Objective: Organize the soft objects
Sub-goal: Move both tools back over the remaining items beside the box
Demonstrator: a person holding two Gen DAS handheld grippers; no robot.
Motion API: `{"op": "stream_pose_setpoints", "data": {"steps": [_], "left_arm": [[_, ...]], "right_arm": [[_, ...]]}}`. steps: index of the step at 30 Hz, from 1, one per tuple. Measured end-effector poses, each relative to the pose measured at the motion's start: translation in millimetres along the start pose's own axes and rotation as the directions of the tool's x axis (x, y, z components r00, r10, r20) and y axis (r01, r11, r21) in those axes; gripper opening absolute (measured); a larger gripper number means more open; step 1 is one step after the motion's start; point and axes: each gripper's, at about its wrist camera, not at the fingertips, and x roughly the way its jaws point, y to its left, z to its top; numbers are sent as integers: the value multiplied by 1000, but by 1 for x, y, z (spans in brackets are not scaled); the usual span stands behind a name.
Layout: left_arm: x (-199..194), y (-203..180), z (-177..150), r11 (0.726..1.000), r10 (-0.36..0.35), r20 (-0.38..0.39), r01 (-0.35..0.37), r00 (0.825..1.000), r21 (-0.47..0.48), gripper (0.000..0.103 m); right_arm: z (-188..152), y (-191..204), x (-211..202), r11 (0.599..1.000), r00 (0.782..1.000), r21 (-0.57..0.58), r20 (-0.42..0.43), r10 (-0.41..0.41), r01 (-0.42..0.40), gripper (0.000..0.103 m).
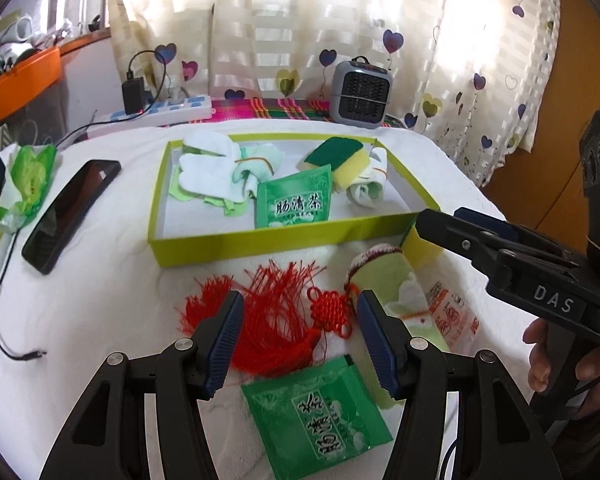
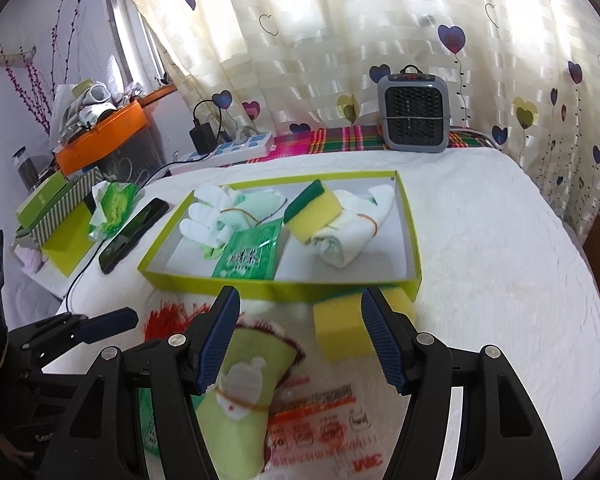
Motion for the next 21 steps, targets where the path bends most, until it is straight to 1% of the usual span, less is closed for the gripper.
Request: {"op": "stream_pose_setpoints", "data": {"steps": [8,13,21], "left_arm": [[-3,5,-15,1000,12,-8,-13,1000,-12,58],[-3,15,-23,999,4,-16,-5,1000,-40,58],[-11,37,-34,996,9,-8,-10,1000,-89,58]], "right_arm": [[-20,1,-11,1000,1000,16,-5,1,-1,64],[-30,6,-18,1000,1000,-2,-7,-10,10,64],[-46,12,-21,1000,1000,17,-31,5,-4,64]]}}
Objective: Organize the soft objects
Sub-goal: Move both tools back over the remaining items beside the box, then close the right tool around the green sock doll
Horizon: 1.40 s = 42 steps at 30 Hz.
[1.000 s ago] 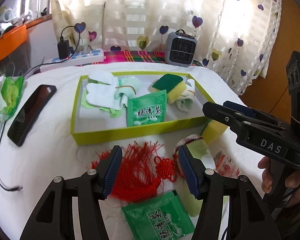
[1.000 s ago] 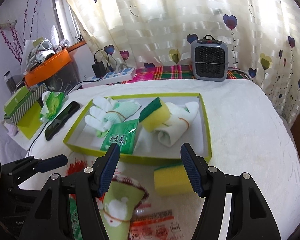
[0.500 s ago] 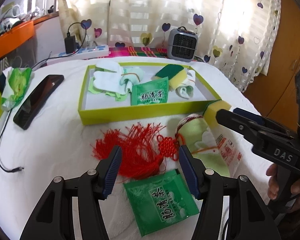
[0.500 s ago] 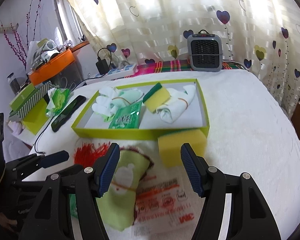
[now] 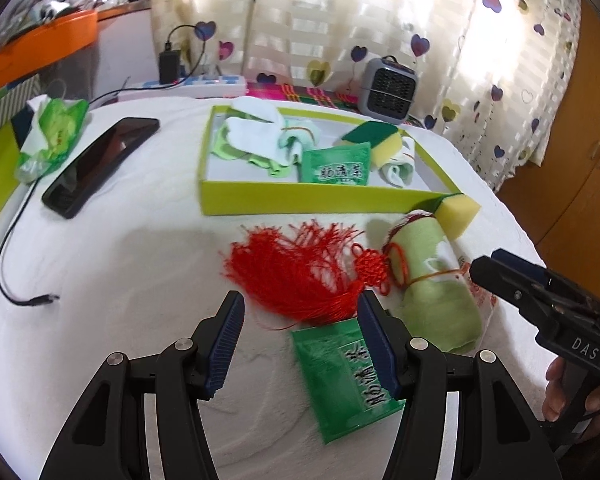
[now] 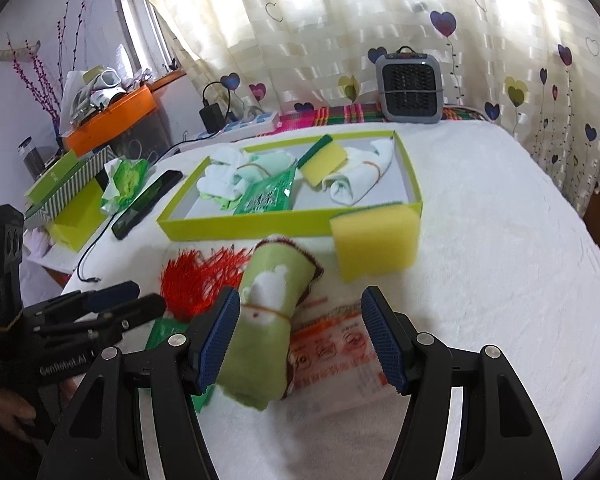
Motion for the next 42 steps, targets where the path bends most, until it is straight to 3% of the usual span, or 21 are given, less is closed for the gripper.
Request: {"op": "stream_pose_setpoints", "data": {"steps": [16,28,32,42], "left_arm": [[2,14,-17,998,-59,-35,58,998,-18,58],[5,10,-22,992,-123,-60,123,991,-4,58],[6,9,-24,992,-128,-67,128,989,2,58],[7,-5,-25,989,-139,-96,144,986,47,58]], "right_arm": [[-4,33,23,997,999,-76,-44,-8,4,64],[-3,32,45,999,994,-47,-106,-14,9,64],[-4,34,48,997,993,-65,-110,-43,36,49],[-3,28,39,999,997,-34,-80,-15,13,31]]}}
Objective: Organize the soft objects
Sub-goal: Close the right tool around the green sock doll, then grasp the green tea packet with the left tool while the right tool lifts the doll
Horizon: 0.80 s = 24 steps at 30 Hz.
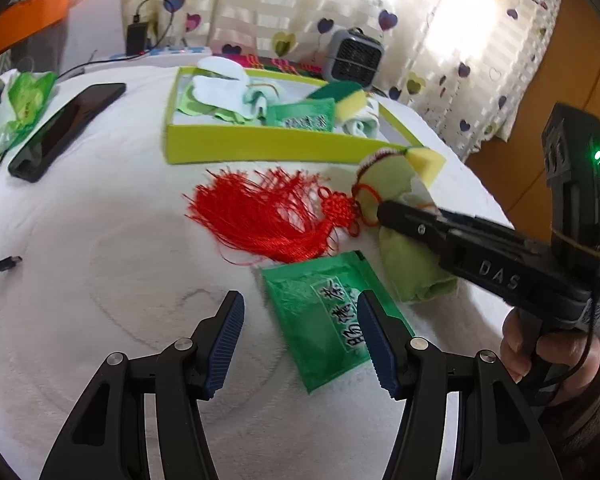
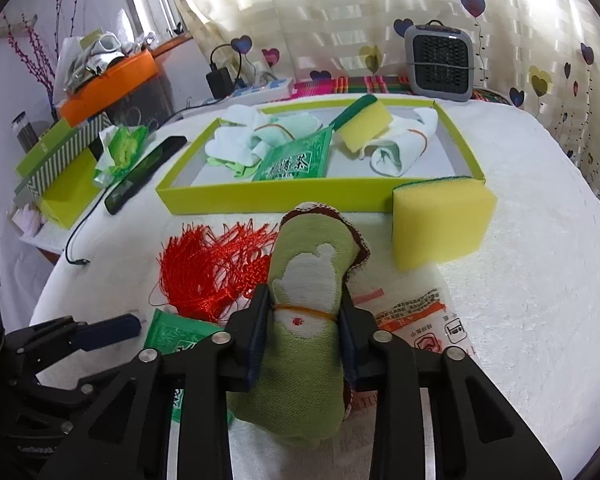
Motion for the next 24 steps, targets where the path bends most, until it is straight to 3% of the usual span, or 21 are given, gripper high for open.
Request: {"op": "stream_pose_setpoints", "data": {"steps": [10,24], "left_arm": [[6,-16,1,999,24,-26,-23,999,42,60],[17,-37,0,991,92,-47,-87,995,100,68]], "right_arm": [[1,-13,-21,997,998,56,40,52,-55,31],[-10,-37,-59,995,994,96,108,17,-28,31]]}}
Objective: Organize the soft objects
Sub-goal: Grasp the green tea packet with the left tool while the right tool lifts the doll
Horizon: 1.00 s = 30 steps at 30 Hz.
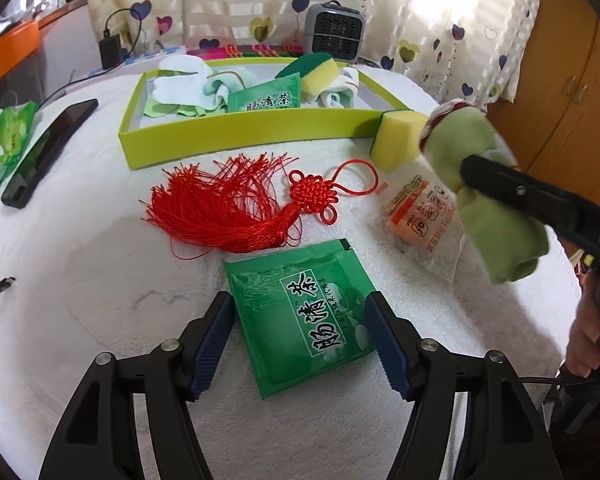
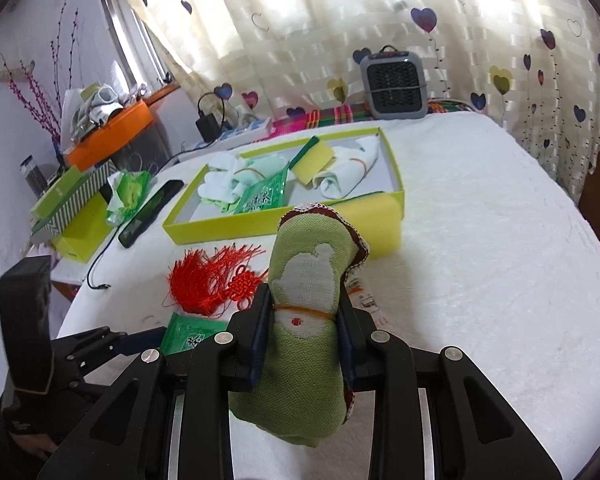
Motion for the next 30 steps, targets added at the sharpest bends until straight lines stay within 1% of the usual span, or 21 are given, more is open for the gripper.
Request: {"op": "stream_pose_setpoints", "data": {"steps": [3,7,9,11,13,14,19,23,25,26,27,30], "left_arm": [[0,-3,-1,1000,17,3,-17,1000,7,69],[3,-10,-3,997,65,4,-65,998,44,69],[3,-11,-4,996,80,12,-80,997,44,69],[2,-11,-5,995,85,22,-86,996,41,67],[1,-12,-6,993,106,32,-107,994,45,63],[1,-12,-7,993,110,35,-112,993,47,62],[-2,-7,-7,992,120,47,-121,992,27,48],[-4,-5,-8,993,117,61,-118,991,15,42],[-6,-5,-8,994,113,70,-113,991,8,34],[-7,-4,-8,994,110,73,-111,991,7,31],[-7,-4,-8,995,99,74,-100,992,8,23],[-9,-5,-9,995,95,84,-96,992,9,19]], "right_arm": [[-1,-4,-8,1000,1000,12,19,-2,1,31],[-3,-6,-12,1000,1000,14,30,-1,0,31],[-4,-6,-13,1000,999,14,32,1,-2,31],[-5,-6,-12,1000,1000,14,30,6,-7,31],[-7,-6,-11,1000,1000,17,28,12,-12,31],[-7,-7,-11,1000,1000,18,27,14,-14,31],[-10,-8,-8,999,1000,26,16,20,-20,31],[-12,-8,-8,999,1000,27,12,22,-22,31],[-13,-8,-8,999,1000,28,10,22,-22,31],[-14,-8,-7,999,1000,29,8,21,-21,31],[-14,-8,-7,999,1000,29,6,21,-21,31],[-15,-8,-7,999,1000,30,5,20,-20,31]]}}
